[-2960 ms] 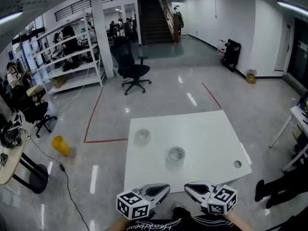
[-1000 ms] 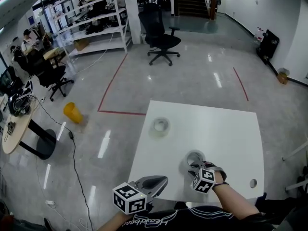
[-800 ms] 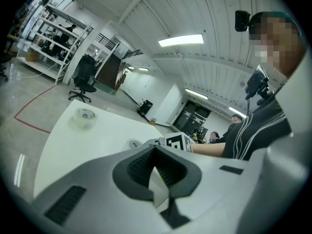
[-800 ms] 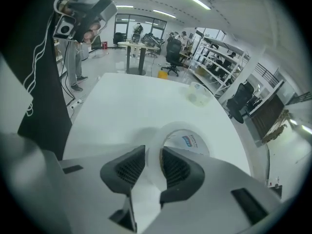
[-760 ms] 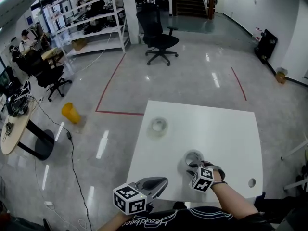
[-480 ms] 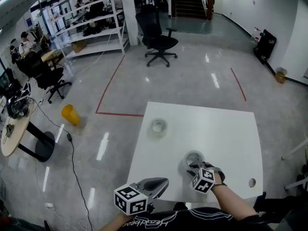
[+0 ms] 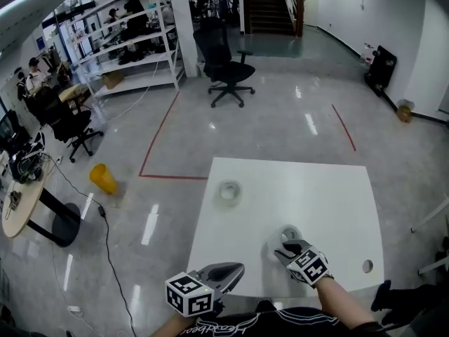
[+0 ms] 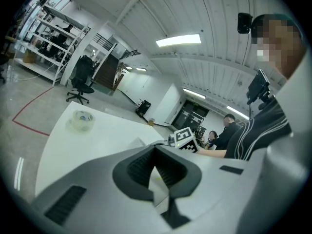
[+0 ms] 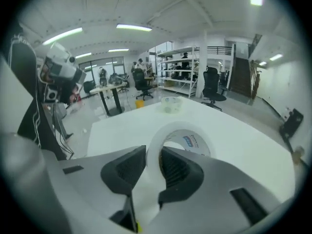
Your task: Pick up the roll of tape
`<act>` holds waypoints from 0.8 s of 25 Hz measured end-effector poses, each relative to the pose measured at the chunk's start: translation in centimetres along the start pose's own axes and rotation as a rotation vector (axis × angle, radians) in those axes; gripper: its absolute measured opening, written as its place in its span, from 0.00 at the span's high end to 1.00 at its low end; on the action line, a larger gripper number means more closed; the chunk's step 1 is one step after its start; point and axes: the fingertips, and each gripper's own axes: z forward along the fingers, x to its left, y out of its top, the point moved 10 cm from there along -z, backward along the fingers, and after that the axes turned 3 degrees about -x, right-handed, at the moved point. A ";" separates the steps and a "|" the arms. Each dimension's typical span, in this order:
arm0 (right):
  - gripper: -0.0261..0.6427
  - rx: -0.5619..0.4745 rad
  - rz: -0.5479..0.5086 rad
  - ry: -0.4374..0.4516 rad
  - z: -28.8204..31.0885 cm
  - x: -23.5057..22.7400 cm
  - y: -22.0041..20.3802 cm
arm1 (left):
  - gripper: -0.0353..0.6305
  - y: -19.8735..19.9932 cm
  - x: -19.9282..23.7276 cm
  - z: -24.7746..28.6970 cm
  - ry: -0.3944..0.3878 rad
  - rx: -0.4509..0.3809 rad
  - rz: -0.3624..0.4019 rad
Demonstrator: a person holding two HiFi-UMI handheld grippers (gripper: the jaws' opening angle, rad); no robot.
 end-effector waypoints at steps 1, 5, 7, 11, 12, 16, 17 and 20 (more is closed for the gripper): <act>0.81 -0.027 0.030 0.002 -0.6 0.1 0.2 | 0.94 0.1 0.1 -0.1 -0.001 -0.005 0.004; 0.81 -0.155 0.140 0.029 -3.2 0.9 1.3 | 0.94 1.0 0.1 -0.3 -0.011 -0.026 0.033; 0.81 -0.232 0.194 0.056 -5.1 1.8 2.2 | 0.94 1.4 -0.3 -0.3 -0.019 -0.034 0.051; 0.81 -0.395 0.279 0.111 -8.7 3.8 3.6 | 0.94 1.8 -1.3 -0.5 -0.039 -0.064 0.082; 0.81 -0.430 0.293 0.118 -9.5 4.1 4.0 | 0.94 2.0 -1.5 -0.6 -0.045 -0.071 0.090; 0.81 -0.559 0.355 0.156 -12.4 5.4 5.3 | 0.94 2.9 -2.3 -1.3 -0.057 -0.097 0.113; 0.81 -0.584 0.373 0.167 -13.0 5.7 5.4 | 0.94 3.0 -2.6 -1.4 -0.062 -0.102 0.117; 0.81 -0.628 0.392 0.175 -14.2 6.7 5.3 | 0.94 3.2 -3.2 -1.6 -0.079 -0.107 0.132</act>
